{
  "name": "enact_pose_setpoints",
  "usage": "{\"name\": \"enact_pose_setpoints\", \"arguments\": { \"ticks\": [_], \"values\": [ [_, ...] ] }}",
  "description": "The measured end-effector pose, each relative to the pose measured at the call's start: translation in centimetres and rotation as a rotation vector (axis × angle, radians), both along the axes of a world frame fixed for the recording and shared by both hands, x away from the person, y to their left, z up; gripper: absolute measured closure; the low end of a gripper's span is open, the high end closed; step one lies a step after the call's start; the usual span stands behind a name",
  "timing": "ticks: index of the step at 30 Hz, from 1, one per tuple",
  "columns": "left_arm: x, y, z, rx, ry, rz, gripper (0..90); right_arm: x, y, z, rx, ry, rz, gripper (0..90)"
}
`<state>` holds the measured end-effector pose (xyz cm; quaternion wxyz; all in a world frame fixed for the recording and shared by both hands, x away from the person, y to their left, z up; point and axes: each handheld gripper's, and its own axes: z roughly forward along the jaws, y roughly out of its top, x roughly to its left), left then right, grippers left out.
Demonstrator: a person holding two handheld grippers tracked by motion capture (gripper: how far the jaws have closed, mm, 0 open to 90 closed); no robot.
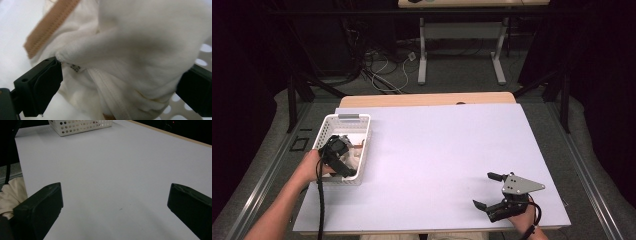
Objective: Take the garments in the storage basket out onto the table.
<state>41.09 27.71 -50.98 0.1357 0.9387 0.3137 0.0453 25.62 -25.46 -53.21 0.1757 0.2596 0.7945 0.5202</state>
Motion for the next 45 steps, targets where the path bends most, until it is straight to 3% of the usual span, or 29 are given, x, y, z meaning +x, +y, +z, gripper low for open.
{"name": "enact_pose_setpoints", "arguments": {
  "ticks": [3,6,18,23,26,30,37,45],
  "values": [
    [0.6,-0.1,-0.6,0.034,0.031,-0.014,4.8,0.0,-0.1,0.0,0.008,-0.003,-0.002,0.0],
    [0.9,-0.2,-0.8,0.038,0.042,-0.019,11.0,0.0,-0.1,0.0,0.007,0.0,-0.001,0.0],
    [1.3,0.0,-1.4,0.121,0.034,-0.031,37.7,0.1,-0.1,-0.1,0.007,0.012,-0.003,0.0],
    [1.2,0.4,-1.3,0.104,0.023,-0.012,57.1,0.1,-0.1,0.0,0.008,0.005,-0.007,0.0],
    [1.1,0.6,-1.0,0.098,0.013,-0.007,63.9,0.1,-0.1,-0.1,0.004,0.01,-0.004,0.0],
    [0.9,0.8,-0.5,0.096,0.004,-0.025,66.0,0.1,0.0,-0.1,0.004,0.015,-0.006,0.0],
    [0.2,2.1,1.9,0.039,-0.043,-0.007,66.1,0.2,-0.1,-0.1,-0.001,0.021,-0.015,0.0],
    [-0.2,2.8,4.1,0.046,-0.076,-0.019,66.1,0.2,-0.1,-0.2,-0.002,0.026,-0.012,0.0]
  ]
}}
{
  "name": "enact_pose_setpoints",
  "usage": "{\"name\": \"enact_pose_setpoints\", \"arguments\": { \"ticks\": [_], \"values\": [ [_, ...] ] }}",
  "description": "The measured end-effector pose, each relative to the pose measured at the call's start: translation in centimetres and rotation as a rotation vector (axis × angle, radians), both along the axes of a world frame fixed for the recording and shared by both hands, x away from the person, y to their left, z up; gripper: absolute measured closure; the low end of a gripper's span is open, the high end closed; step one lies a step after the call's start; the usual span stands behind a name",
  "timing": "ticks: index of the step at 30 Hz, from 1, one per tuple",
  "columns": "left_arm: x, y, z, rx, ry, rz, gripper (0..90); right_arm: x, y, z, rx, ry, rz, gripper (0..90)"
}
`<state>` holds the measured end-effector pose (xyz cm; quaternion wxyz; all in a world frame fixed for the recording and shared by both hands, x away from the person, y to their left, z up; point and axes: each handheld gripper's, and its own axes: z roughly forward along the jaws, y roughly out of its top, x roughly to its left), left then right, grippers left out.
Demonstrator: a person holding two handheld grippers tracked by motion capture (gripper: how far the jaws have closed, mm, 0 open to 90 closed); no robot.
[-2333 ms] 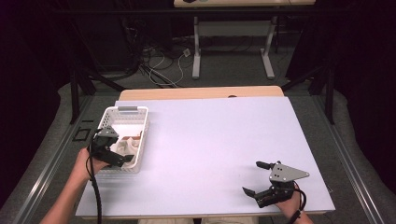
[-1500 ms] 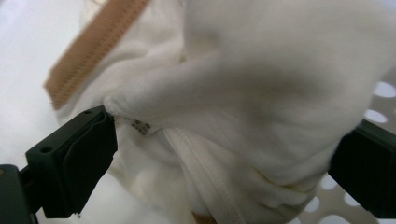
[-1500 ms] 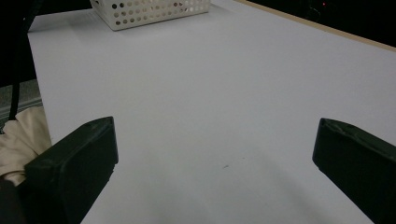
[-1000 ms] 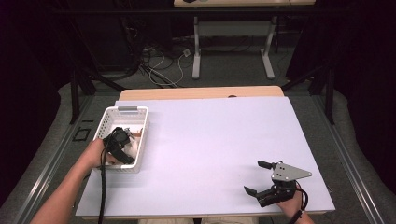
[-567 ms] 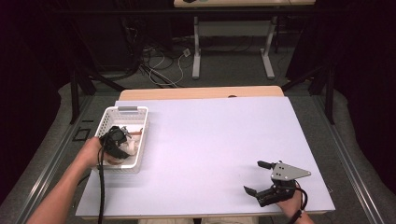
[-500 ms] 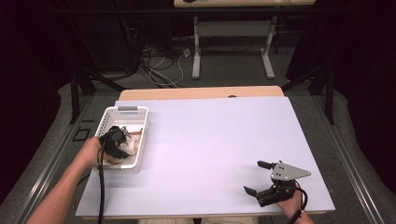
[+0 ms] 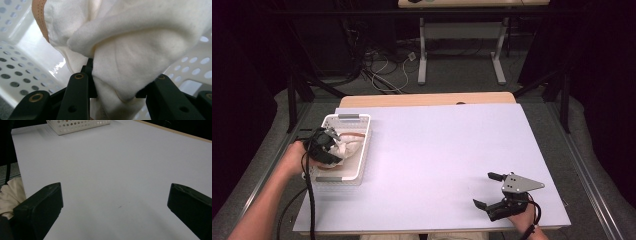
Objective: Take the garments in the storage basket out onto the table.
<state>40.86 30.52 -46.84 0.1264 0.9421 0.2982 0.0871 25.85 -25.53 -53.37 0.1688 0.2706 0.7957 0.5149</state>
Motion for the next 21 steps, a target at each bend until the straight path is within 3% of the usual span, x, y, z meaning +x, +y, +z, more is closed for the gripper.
{"name": "enact_pose_setpoints", "arguments": {
  "ticks": [21],
  "values": [
    [-0.6,0.1,5.1,0.01,-0.075,-0.031,66.5,0.0,-0.1,0.0,-0.003,0.0,-0.008,0.0]
  ]
}}
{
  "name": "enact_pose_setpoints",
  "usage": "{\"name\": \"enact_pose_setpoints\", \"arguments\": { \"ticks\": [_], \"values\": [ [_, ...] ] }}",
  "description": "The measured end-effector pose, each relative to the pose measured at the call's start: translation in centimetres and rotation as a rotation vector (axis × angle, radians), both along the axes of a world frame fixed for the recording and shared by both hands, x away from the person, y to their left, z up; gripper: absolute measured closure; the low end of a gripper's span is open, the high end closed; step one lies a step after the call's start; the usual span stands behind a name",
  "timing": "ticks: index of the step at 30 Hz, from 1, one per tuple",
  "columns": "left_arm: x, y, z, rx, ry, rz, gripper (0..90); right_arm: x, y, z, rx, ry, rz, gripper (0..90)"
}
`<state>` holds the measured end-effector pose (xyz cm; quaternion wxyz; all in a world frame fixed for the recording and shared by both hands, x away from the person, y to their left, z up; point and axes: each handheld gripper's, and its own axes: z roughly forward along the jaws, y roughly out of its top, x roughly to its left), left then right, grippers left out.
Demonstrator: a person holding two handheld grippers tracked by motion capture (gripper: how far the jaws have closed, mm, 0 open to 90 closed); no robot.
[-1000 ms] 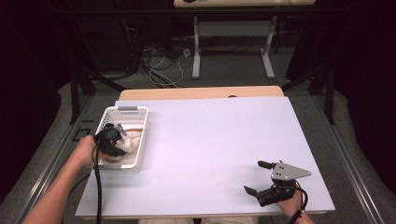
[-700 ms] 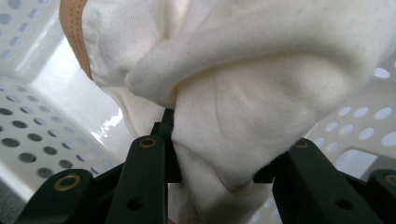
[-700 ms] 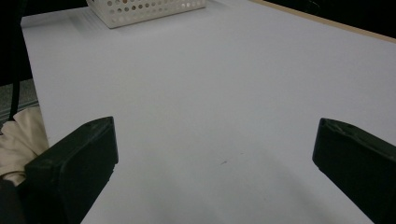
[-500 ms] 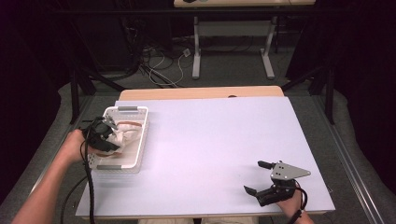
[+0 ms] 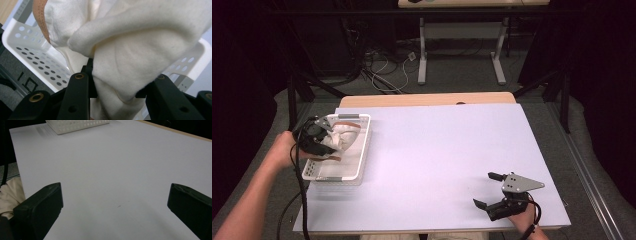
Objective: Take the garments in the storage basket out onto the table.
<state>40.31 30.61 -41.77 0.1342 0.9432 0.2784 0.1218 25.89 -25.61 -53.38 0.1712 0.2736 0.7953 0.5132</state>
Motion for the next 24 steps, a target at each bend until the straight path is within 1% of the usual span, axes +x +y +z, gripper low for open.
{"name": "enact_pose_setpoints", "arguments": {
  "ticks": [1,2,3,5,6,8,14,21,24],
  "values": [
    [0.0,0.0,0.0,0.0,0.0,0.0,66.6,0.0,-0.1,0.0,0.005,0.001,-0.002,0.0],
    [0.0,0.0,0.5,0.009,-0.005,-0.006,66.6,0.0,-0.1,0.1,0.013,0.002,-0.007,0.0],
    [0.0,-0.1,0.7,0.012,-0.009,-0.006,66.5,0.0,-0.2,0.1,0.012,-0.003,-0.005,0.0],
    [0.0,-0.1,0.9,0.015,-0.011,-0.007,66.5,0.0,-0.2,0.1,0.012,0.001,-0.008,0.0],
    [0.0,-0.1,1.3,0.02,-0.014,-0.009,66.6,0.0,-0.2,0.1,0.01,0.002,-0.008,0.0],
    [0.0,-0.1,1.6,0.023,-0.021,-0.012,66.5,0.0,-0.2,0.1,0.015,0.002,-0.007,0.0],
    [0.2,-0.2,2.3,0.038,-0.019,-0.022,66.5,0.0,-0.1,0.0,0.008,0.005,-0.004,0.0],
    [0.3,-0.6,3.1,0.038,-0.034,-0.033,66.5,0.0,-0.1,-0.1,0.006,0.007,-0.006,0.0],
    [0.4,-0.8,3.3,0.031,-0.039,-0.036,66.5,0.0,0.0,-0.1,0.005,0.009,-0.007,0.0]
  ]
}}
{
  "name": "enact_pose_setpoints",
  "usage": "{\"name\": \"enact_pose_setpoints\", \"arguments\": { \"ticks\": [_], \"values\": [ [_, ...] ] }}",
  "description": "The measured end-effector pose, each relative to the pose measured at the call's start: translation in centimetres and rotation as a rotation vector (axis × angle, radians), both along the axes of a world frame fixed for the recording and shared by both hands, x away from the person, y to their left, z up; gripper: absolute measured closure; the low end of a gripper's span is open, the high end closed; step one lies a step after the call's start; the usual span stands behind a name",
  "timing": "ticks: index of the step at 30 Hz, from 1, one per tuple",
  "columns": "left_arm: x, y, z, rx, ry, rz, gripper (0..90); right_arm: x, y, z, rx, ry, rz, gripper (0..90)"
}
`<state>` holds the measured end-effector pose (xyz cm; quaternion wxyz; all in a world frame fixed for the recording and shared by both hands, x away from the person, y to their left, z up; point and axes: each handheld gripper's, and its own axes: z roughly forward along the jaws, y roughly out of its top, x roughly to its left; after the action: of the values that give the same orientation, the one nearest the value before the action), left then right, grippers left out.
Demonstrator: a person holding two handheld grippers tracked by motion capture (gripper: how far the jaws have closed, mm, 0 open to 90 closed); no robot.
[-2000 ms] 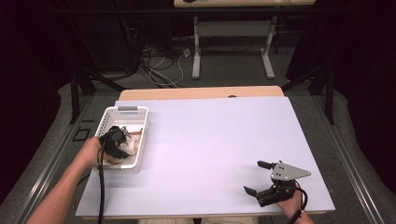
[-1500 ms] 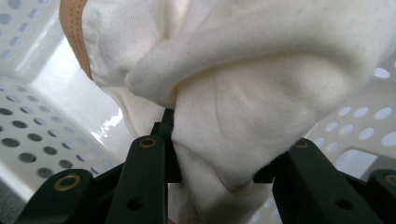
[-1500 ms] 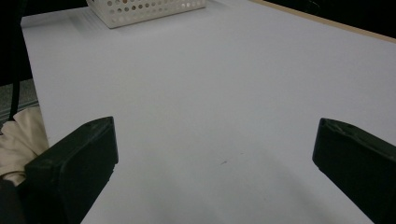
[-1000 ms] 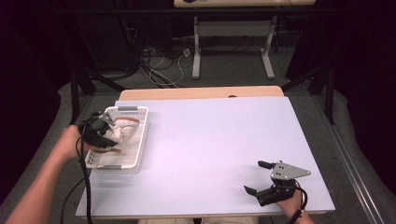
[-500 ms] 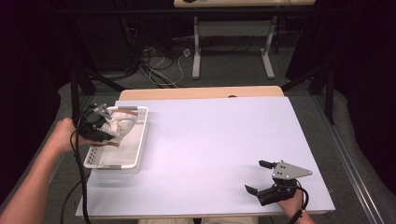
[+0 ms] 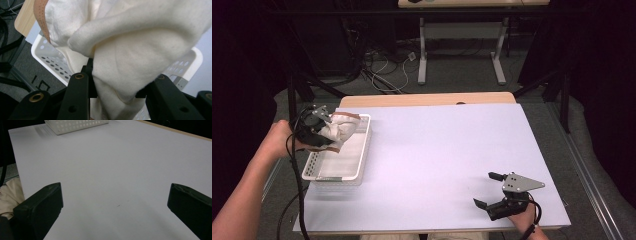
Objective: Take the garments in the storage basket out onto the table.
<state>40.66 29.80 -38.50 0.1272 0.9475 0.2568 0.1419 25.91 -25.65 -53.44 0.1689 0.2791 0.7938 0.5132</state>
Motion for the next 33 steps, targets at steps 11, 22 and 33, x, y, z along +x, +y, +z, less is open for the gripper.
{"name": "enact_pose_setpoints", "arguments": {
  "ticks": [11,22,33],
  "values": [
    [-0.3,-0.6,0.9,0.005,-0.011,-0.013,66.5,0.0,0.0,0.0,-0.005,0.0,0.007,0.0],
    [-0.8,-1.4,1.5,-0.006,-0.026,-0.039,66.5,0.1,0.1,-0.1,-0.007,0.001,0.013,0.0],
    [-0.8,-2.8,2.2,-0.008,-0.032,-0.093,66.5,0.1,0.2,-0.2,-0.012,0.011,0.015,0.0]
  ]
}}
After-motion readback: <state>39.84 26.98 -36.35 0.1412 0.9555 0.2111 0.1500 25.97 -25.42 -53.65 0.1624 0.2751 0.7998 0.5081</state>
